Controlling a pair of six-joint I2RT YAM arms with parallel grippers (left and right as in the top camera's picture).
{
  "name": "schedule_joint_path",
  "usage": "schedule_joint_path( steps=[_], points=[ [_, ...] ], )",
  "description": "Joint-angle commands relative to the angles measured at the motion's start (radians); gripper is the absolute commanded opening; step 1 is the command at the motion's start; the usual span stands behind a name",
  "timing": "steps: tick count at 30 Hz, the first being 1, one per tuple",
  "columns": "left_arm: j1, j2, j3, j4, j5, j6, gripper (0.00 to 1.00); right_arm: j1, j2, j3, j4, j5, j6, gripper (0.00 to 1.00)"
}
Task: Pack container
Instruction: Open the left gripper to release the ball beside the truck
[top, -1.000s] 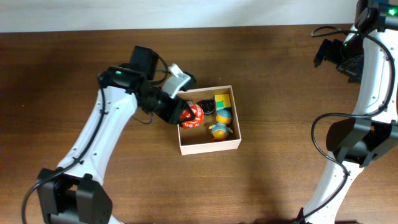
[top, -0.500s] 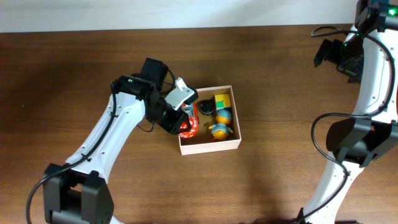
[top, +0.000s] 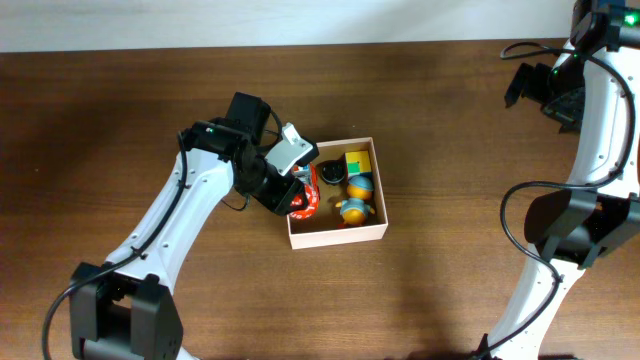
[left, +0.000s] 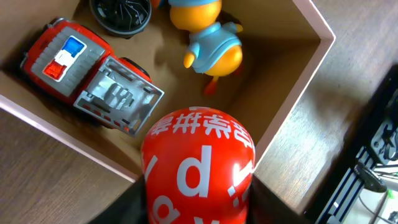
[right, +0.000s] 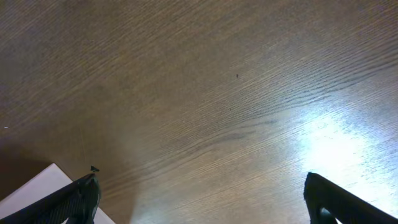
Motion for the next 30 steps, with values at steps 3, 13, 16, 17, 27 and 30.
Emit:
schedule_joint_path(
  steps=[3,13,16,17,27,30],
  points=[
    [0.000,-0.019,-0.011,0.006,0.002,0.018,0.55,0.002,0.000,0.005,-0.002,-0.006,0.005,0.99],
    [0.000,-0.019,-0.011,0.010,0.005,0.018,0.65,0.002,0.000,0.005,-0.002,-0.006,0.005,0.99],
    [0.000,-0.019,-0.011,0.011,0.005,0.018,0.65,0.002,0.000,0.005,-0.002,-0.006,0.005,0.99],
    [0.000,-0.019,-0.011,0.012,0.005,0.018,0.66,0.002,0.000,0.005,-0.002,-0.006,0.005,0.99],
    [0.000,-0.019,-0.011,0.018,0.005,0.018,0.70,0.002,0.000,0.005,-0.002,-0.006,0.005,0.99],
    [0.000,-0.019,-0.011,0.021,0.005,0.018,0.70,0.002,0.000,0.005,-0.002,-0.006,0.005,0.99]
  ],
)
